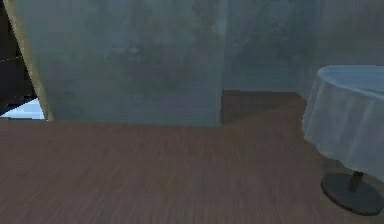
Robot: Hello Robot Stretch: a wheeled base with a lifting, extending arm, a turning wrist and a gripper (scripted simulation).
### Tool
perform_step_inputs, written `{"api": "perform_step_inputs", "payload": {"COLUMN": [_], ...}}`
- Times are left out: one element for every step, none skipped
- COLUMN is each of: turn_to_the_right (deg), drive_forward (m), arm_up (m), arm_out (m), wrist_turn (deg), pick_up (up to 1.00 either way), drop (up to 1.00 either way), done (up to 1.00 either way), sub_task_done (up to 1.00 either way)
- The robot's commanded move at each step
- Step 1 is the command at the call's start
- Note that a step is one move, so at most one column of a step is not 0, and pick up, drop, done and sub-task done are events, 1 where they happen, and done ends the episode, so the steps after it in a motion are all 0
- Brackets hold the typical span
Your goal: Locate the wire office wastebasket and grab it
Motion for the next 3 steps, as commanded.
{"api": "perform_step_inputs", "payload": {"turn_to_the_right": [0.0, -45.0, -18.0], "drive_forward": [0.40, 0.00, 0.00], "arm_up": [0.00, 0.00, 0.00], "arm_out": [0.00, 0.00, 0.00], "wrist_turn": [0.0, 0.0, 0.0], "pick_up": [0.00, 0.00, 0.00], "drop": [0.00, 0.00, 0.00], "done": [0.00, 0.00, 0.00], "sub_task_done": [0.00, 0.00, 0.00]}}
